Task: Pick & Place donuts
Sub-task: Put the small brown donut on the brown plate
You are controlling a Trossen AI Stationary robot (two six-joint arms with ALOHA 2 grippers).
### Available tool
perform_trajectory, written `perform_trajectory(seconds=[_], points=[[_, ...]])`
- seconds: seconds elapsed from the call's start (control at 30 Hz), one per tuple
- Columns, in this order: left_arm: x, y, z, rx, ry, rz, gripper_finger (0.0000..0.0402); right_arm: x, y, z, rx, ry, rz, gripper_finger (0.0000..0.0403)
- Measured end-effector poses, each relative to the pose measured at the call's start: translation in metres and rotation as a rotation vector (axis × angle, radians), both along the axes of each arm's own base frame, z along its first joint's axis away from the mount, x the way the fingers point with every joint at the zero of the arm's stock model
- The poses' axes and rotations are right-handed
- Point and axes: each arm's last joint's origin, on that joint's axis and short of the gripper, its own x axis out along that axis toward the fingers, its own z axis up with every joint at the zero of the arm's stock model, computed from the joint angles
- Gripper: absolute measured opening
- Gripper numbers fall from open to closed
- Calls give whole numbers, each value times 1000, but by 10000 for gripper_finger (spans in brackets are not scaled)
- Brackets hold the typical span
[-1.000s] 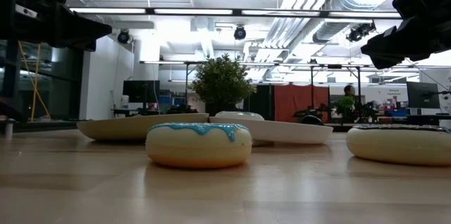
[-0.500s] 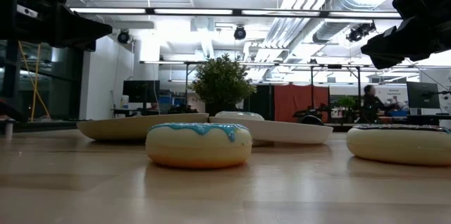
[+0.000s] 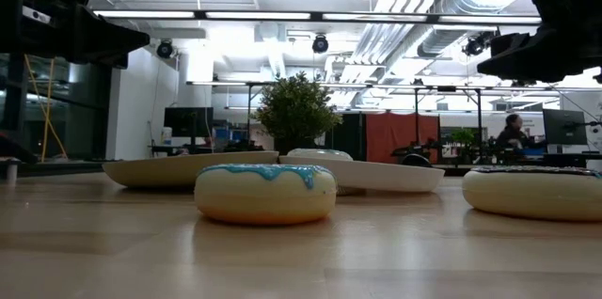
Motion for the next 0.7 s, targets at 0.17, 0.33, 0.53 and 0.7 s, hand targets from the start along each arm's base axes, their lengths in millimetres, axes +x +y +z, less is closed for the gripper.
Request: perform_trajectory(seconds=[0.17, 0.33, 0.53, 0.7], points=[[0, 0, 0, 0, 0, 0, 0, 0, 0, 0, -3, 0, -2, 0], [0, 0, 0, 0, 0, -2, 0, 0, 0, 0, -64, 1, 10, 1], [0, 0, 0, 0, 0, -2, 0, 0, 1, 1, 48, -7, 11, 0], [0, 0, 0, 0, 0, -2, 0, 1, 1, 14, 252, -81, -15, 0]])
